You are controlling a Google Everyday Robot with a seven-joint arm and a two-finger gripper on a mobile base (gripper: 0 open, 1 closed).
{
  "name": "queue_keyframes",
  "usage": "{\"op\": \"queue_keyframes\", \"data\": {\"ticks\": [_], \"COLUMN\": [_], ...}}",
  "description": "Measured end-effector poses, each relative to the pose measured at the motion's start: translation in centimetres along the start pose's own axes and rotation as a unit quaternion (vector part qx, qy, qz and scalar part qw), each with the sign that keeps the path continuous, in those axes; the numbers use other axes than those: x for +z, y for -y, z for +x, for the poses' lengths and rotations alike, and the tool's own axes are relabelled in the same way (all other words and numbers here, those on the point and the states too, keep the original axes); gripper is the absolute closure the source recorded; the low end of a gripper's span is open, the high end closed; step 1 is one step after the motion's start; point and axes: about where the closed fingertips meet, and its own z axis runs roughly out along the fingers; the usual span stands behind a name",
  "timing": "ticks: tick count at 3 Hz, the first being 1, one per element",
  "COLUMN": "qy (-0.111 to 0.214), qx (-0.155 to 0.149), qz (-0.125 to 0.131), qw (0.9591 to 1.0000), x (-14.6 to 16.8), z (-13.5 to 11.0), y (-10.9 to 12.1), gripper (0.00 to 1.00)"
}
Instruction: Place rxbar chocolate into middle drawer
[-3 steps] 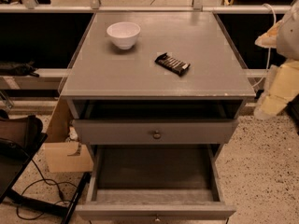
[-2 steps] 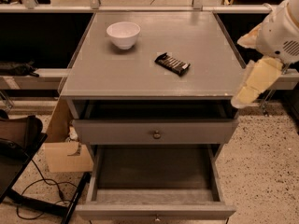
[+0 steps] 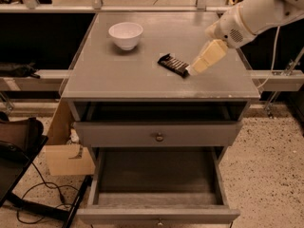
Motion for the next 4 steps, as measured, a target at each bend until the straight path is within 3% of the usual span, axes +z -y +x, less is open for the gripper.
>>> {"op": "queue_keyframes", "data": {"ticks": [1, 2, 4], "qy": [-0.013, -0.039, -0.081], "qx": [0.045, 0.076, 0.132], "qz": [0.017, 0.028, 0.042], "qw": [0.9987, 0.9959, 0.9869], "x": [4.8, 7.1, 10.7], "z": [-1.7, -1.6, 1.9], "y": [3.8, 5.2, 5.4], "gripper": [0.00, 0.00, 0.00]}}
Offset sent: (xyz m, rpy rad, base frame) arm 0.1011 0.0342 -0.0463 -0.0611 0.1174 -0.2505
